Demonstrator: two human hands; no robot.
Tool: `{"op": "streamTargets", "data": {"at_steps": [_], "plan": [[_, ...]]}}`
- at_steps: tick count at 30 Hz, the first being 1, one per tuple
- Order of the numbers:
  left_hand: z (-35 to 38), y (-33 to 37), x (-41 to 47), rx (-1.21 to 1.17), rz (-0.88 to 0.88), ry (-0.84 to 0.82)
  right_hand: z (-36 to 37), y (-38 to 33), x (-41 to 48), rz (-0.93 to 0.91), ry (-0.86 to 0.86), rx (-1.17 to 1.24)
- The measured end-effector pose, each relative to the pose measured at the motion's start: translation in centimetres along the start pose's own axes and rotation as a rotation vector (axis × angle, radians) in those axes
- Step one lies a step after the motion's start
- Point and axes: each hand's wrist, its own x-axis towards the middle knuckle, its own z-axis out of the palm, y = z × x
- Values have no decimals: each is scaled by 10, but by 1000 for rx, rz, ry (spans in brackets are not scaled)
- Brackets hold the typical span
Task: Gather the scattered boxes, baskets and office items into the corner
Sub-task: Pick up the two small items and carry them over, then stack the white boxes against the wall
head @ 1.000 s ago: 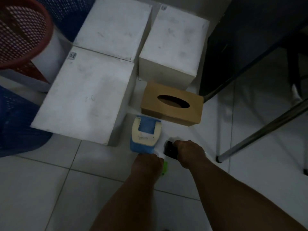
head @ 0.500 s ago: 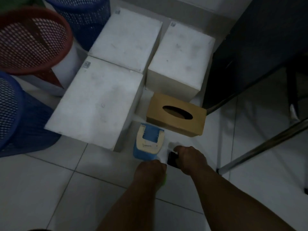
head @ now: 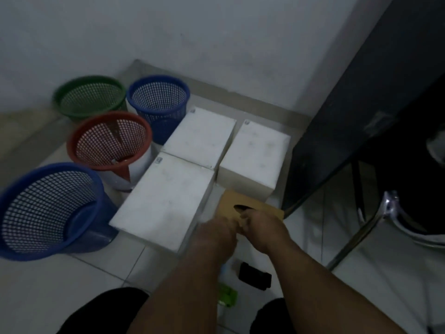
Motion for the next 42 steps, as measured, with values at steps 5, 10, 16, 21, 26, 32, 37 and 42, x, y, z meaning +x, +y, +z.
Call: {"op": "streamTargets", "data": {"at_steps": [5, 10, 16, 21, 26, 32, 37, 42], "plan": [[-73, 34, -13, 142, 14, 167, -59, -6, -24, 5, 149, 30], [-123, 58, -23, 285, -2, 256, -93, -1, -45, -1, 225, 85], [-180, 96, -38, 389, 32, 384, -154, 5, -73, -68, 334, 162], [-198, 118, -36, 392, 62, 425, -190, 9, -77, -105, 382, 189], [-194, 100, -11, 373, 64, 434, -188, 3, -51, -77, 349, 169], [-175, 49, 35, 339, 71, 420, -150, -18, 5, -47, 294, 180], [-165, 19, 87, 339, 111, 400, -132, -24, 52, 28, 256, 163], [-162, -2, 141, 327, 181, 364, -125, -24, 100, 111, 263, 128]]}}
